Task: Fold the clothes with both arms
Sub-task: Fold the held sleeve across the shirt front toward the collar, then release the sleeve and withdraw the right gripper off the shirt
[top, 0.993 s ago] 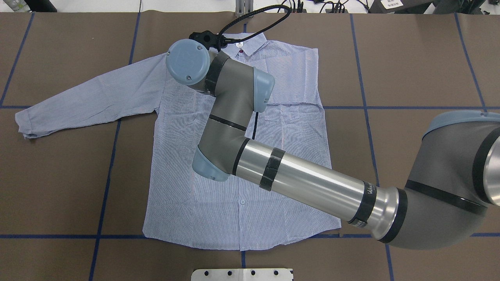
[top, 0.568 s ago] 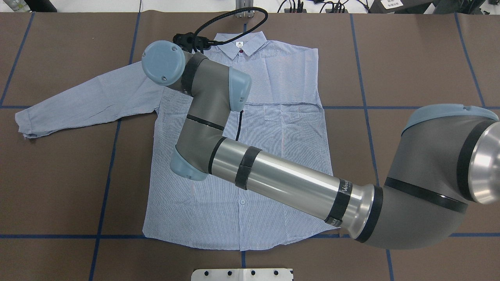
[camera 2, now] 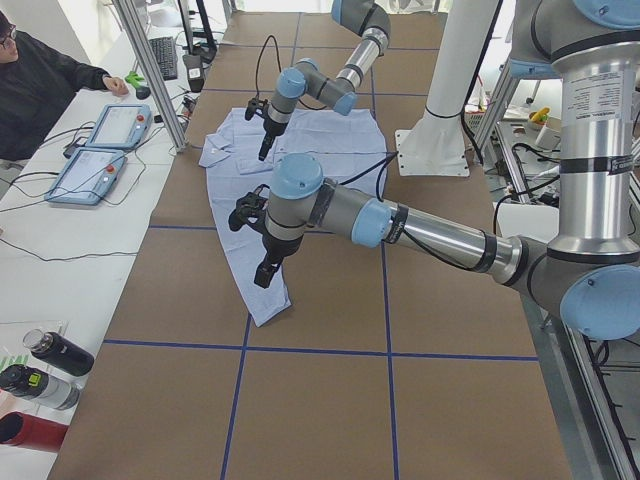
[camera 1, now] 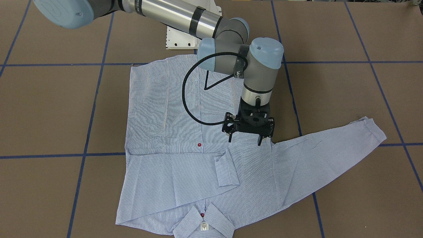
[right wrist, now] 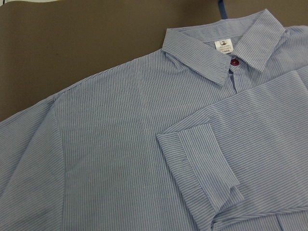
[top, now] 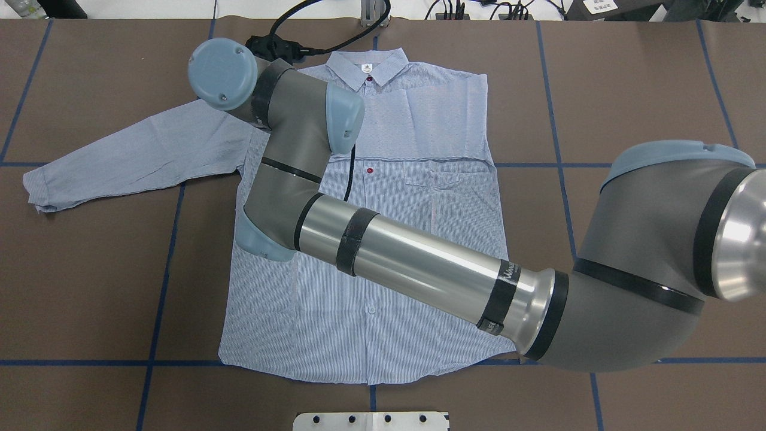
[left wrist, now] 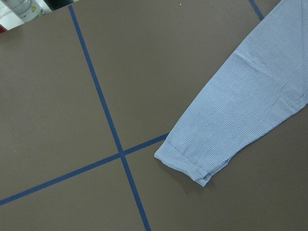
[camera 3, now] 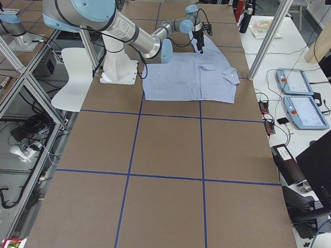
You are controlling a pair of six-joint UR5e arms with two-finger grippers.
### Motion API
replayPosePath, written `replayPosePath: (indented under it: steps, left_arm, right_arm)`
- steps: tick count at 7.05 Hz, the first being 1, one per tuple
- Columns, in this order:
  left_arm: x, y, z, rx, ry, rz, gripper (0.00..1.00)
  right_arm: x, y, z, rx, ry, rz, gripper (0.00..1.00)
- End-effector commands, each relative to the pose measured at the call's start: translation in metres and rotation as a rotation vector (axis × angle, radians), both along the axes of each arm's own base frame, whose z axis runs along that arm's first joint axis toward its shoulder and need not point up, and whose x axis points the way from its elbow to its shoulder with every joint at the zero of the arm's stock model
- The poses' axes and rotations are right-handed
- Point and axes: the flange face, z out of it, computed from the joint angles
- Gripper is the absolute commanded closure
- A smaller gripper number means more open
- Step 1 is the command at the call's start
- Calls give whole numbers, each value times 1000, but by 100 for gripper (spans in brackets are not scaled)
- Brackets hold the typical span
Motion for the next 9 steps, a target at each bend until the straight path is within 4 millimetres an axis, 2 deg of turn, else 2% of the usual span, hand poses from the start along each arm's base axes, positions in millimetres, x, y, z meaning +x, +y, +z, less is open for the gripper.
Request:
replayPosePath:
  steps: [1,2,3,4,5,6,7,8,9]
  left_arm:
    - [4,-4,-2,59,62,21,0]
    - [5,-7,7,68,62,23,0]
    - [8,-9,5,79,63,29,0]
    - [11,-13,4,94,62,35,0]
    - [12,-16,18,81,62,35,0]
    - [16,-17,20,23,87,-22,0]
    - [35,-19,18,3,67,-83,0]
    - [65,-23,22,-27,38,-134,0]
    - [74,-26,41,-38,43,-160,0]
  right_arm:
    - [63,-36,16,-53,-24,-71,0]
    - [94,-40,24,-55,40,-120,0]
    - [130,-46,41,-49,42,-167,0]
    - [166,-54,71,-33,30,-208,0]
    - [212,-56,107,-10,21,-225,0]
    - [265,-51,153,36,29,-270,0]
    - [317,-40,197,70,39,-310,0]
    - [369,-27,234,114,56,-355,0]
    - [419,-6,277,132,60,-400,0]
